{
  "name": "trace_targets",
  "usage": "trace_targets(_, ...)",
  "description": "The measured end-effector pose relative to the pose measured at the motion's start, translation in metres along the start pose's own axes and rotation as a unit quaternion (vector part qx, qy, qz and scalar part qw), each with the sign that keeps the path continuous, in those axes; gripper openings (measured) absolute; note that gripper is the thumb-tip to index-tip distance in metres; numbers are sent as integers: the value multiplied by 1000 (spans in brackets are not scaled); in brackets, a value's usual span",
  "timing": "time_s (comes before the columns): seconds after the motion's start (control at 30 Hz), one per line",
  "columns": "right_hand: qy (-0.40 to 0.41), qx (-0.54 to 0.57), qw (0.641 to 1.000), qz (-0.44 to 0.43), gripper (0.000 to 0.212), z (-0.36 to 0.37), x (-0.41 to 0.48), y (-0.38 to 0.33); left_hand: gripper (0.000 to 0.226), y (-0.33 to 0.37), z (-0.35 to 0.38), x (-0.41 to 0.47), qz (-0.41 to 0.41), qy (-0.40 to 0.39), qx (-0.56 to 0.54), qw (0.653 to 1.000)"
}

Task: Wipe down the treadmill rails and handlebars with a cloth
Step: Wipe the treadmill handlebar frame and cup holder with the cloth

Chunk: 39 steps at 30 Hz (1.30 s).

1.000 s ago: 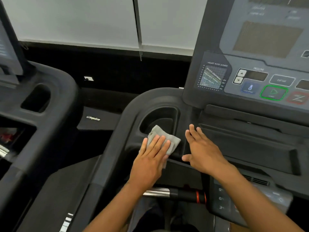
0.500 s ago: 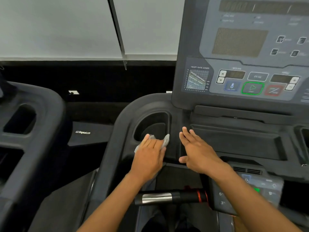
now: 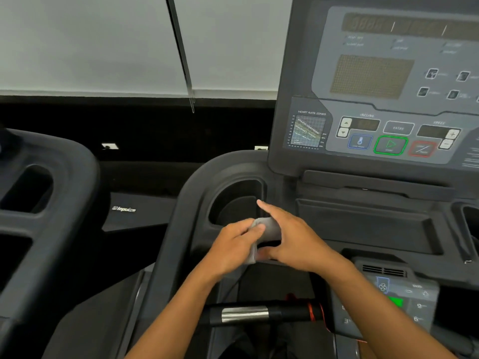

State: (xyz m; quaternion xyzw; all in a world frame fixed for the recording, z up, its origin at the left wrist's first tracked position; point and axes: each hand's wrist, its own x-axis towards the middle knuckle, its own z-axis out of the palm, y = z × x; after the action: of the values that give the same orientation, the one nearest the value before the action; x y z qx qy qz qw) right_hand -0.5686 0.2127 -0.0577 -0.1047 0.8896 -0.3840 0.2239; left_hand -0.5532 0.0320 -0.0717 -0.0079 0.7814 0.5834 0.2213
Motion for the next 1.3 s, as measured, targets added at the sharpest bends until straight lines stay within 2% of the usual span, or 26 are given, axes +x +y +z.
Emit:
trace_targets(0.07, -33, 95, 995, 0, 107, -6, 4, -4, 24, 10, -4, -10, -24, -50, -116, 992)
trace_targets(0.17, -96, 207, 973, 1, 67, -13, 8, -11, 26, 9, -14, -17, -20, -61, -183, 981)
trace_targets(0.23, -94, 214, 972, 23, 34, -14, 11, -17, 25, 5, -24, -16, -18, -25, -182, 983)
trace_targets(0.3, -59, 182, 979, 67, 18, -14, 18, -22, 21, -3, -37, -12, 1, 60, -164, 985)
trace_targets(0.37, 19, 122, 988, 95, 16, -13, 31, -30, 19, -21, -55, -3, 23, 201, -65, 977)
trace_targets(0.43, 152, 63, 984, 70, 18, -13, 48, -40, 24, -44, -75, 8, 29, 325, 115, 938)
trace_targets(0.5, 234, -37, 971, -9, 13, -10, 63, -48, 37, -60, -90, 15, 14, 371, 231, 899)
trace_targets(0.53, 236, -117, 963, -52, 13, -7, 71, -47, 44, -67, -94, 18, 0, 373, 258, 891)
trace_targets(0.57, 208, -205, 953, -82, 14, -2, 80, -44, 52, -72, -96, 20, -14, 367, 273, 889)
trace_targets(0.63, 90, -352, 927, -93, 29, 8, 94, -34, 65, -81, -94, 23, -38, 338, 290, 895)
trace_targets(0.67, 16, -405, 910, -83, 37, 14, 100, -28, 70, -85, -92, 25, -42, 326, 295, 897)
trace_targets(0.73, -95, -485, 866, -78, 37, 22, 110, -24, 75, -86, -89, 27, -41, 319, 304, 897)
trace_targets(0.87, -158, -554, 813, -85, 31, 29, 128, -35, 80, -83, -90, 28, -48, 320, 305, 896)
trace_targets(0.97, -187, -582, 789, -59, 36, 35, 138, -42, 82, -83, -89, 28, -53, 308, 322, 894)
trace_targets(1.03, -238, -594, 768, -26, 44, 37, 141, -45, 83, -84, -88, 29, -55, 302, 344, 887)
trace_targets(1.1, -283, -577, 766, 12, 51, 37, 139, -51, 83, -86, -88, 30, -53, 297, 367, 880)
trace_targets(1.2, -309, -499, 808, 50, 52, 33, 133, -61, 82, -88, -88, 32, -56, 289, 381, 876)
trace_targets(1.3, -310, -418, 850, 83, 42, 32, 124, -66, 82, -88, -87, 33, -58, 289, 391, 872)
